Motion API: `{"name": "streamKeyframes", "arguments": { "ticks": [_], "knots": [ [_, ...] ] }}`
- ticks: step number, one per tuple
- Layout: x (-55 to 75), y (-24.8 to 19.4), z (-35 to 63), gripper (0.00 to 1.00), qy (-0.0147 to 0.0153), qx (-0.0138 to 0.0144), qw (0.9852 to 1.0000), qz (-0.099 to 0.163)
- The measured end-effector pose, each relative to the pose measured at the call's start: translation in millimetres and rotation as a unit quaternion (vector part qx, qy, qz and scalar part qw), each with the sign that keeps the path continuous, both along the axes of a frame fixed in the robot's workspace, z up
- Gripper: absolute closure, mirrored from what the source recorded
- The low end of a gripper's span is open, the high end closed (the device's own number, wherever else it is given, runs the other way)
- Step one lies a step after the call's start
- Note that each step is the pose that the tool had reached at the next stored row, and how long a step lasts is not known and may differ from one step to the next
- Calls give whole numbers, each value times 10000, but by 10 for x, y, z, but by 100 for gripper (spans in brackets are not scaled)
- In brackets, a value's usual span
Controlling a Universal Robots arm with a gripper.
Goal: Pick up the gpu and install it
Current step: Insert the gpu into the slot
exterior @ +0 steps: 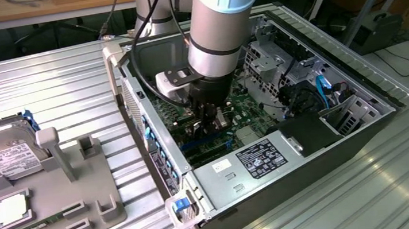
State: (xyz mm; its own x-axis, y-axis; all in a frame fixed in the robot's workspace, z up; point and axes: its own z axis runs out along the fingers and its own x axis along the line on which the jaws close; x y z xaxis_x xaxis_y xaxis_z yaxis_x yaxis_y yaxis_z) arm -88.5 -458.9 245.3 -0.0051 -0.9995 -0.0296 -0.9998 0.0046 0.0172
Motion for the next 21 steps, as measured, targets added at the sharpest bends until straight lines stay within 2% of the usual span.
{"name": "streamKeyframes", "arguments": {
  "ticks": [8, 21],
  "knots": [
    [-15, -5, -2, 72, 0, 1, 10000, 0],
    [-12, -13, -32, 72, 23, -3, 10000, 18]
  ]
}}
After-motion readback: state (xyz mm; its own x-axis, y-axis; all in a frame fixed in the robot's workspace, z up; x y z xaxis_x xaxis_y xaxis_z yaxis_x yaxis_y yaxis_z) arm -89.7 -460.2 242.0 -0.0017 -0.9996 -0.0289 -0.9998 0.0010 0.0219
